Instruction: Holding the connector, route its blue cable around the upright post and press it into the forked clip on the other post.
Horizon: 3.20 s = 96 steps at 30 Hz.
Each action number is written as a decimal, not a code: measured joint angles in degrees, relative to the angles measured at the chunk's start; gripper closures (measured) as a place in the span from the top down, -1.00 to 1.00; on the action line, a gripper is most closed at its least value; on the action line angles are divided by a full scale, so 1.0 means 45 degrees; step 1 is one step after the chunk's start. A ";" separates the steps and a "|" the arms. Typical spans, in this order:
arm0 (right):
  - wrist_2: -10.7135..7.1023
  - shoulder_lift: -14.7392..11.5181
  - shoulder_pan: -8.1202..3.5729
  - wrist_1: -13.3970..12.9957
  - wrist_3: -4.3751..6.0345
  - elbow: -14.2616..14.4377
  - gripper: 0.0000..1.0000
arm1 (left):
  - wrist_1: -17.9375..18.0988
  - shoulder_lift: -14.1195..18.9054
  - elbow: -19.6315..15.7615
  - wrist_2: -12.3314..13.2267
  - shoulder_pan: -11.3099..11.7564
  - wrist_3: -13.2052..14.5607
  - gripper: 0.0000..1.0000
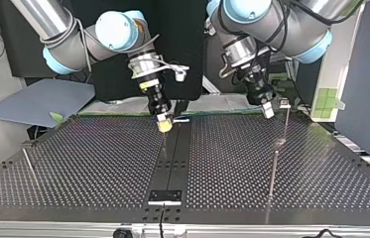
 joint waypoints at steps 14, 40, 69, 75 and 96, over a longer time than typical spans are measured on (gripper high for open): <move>-0.0435 0.0003 0.0023 0.0476 0.0051 -0.1195 -1.00 | -0.1457 0.1456 0.1459 0.1129 0.0753 0.0026 -1.00; -0.0832 0.0144 -0.0047 0.0386 0.0405 -0.2870 -1.00 | -0.4009 0.0831 0.4009 0.3656 0.3214 -0.0744 -1.00; -0.0833 0.1509 -0.0060 0.0372 0.0435 -0.3931 -1.00 | -0.4622 -0.2118 0.4773 0.6751 0.6308 -0.2304 -1.00; -0.0803 0.1702 -0.0067 0.0300 0.0434 -0.4126 -1.00 | -0.4183 -0.2324 0.4811 0.7456 0.7015 -0.2666 -1.00; -0.0155 0.2258 -0.0391 0.0144 0.0434 -0.4368 -1.00 | -0.4164 -0.2740 0.4837 0.9780 0.7805 -0.2790 -1.00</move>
